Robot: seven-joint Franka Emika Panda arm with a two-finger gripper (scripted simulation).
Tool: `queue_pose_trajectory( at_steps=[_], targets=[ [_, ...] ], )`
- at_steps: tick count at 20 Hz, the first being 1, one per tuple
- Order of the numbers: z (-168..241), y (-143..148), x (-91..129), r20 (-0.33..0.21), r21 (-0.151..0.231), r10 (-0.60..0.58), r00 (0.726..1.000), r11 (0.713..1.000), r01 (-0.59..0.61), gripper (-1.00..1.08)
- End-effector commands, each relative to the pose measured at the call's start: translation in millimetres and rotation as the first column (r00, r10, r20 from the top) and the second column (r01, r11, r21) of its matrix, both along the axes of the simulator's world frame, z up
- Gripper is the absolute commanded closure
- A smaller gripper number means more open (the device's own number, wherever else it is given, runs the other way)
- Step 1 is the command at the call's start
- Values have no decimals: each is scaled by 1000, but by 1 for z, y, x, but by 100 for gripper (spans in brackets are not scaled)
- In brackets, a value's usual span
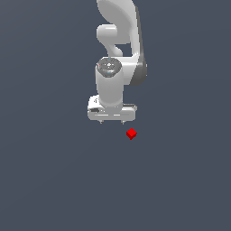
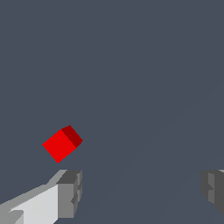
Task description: Pick up the red cube and move it to a goal position.
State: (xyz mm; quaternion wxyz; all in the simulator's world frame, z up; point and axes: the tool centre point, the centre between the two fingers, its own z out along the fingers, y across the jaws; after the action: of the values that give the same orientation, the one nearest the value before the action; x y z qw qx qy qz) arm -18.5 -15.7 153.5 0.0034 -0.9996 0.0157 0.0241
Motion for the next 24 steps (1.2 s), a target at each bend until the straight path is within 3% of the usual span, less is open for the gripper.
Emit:
queue_pose_trajectory(
  at_steps=[1,8,14,18,24],
  targets=[
    [0,0,0,0,0,0,1000,1000,0,-92],
    [-10,8,2,4,1,52,999,999,-52,-92],
    [-36,30,4,14,3,184,983,983,-184,-92],
    [-63,52,3,24,3,319,948,948,-319,-92],
    [-103,84,-3,39,0,502,864,865,-503,-92]
  ],
)
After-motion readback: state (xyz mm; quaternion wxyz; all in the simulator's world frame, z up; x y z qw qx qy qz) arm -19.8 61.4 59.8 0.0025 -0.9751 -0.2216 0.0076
